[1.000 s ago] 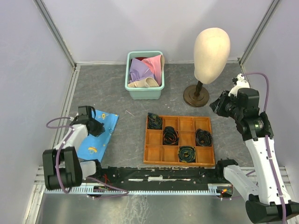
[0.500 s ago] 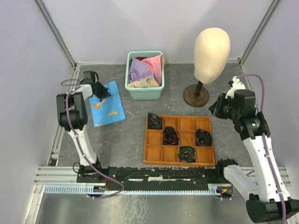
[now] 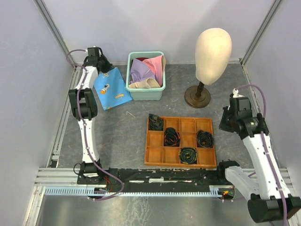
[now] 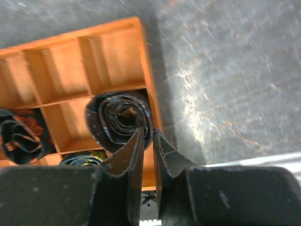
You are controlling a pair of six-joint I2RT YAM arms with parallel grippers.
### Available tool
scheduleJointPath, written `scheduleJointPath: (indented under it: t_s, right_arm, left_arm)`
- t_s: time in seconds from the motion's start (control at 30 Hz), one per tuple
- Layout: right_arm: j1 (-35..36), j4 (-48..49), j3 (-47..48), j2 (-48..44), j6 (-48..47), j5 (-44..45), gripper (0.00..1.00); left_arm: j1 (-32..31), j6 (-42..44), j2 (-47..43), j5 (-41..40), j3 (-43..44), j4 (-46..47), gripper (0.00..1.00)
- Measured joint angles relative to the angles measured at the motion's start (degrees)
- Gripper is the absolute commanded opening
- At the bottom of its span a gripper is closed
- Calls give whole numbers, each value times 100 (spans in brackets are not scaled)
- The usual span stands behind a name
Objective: Stack the hats
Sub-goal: Move the distractor to the center of the board.
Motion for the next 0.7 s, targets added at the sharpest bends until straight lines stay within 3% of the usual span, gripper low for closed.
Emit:
scheduleJointPath:
  t_s: [0.17,0.27,0.53,0.7]
  right_arm:
    - [0,-549,42,1130,483,295,16]
    - [2,-577,-7,1797,879,264,2]
    - [13,-87,-509,1729,1969,474,0]
    - [-2,295,-728,1840,2498,745,0]
  left_arm:
    - [-225,122,-1196,-22,-927,-39,11]
    - [-483,170,-2299,-15,-1790,11,11]
    - [-1145,157,-5414,-17,-4113,262,3]
    - [-1377,153,-6767,-42,-5200,92,3]
